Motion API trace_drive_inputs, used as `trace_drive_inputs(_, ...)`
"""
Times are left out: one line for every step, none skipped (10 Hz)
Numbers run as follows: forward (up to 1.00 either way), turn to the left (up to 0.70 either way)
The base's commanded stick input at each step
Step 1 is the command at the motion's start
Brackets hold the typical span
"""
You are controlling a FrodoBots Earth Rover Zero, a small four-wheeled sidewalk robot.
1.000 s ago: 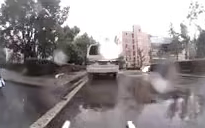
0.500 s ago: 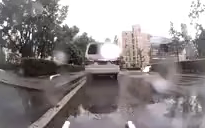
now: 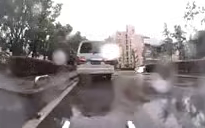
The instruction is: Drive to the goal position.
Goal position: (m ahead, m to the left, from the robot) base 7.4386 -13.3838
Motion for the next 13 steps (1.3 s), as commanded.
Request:
trace_drive_inputs(0.7, -0.14)
trace_drive_inputs(0.7, -0.14)
trace_drive_inputs(0.7, 0.0)
trace_drive_inputs(0.7, 0.0)
trace_drive_inputs(0.7, 0.0)
trace_drive_inputs(0.7, 0.0)
trace_drive_inputs(0.7, 0.0)
trace_drive_inputs(0.7, 0.0)
trace_drive_inputs(0.7, -0.04)
trace_drive_inputs(0.7, -0.14)
trace_drive_inputs(0.7, -0.14)
trace_drive_inputs(0.7, -0.14)
trace_drive_inputs(0.7, -0.14)
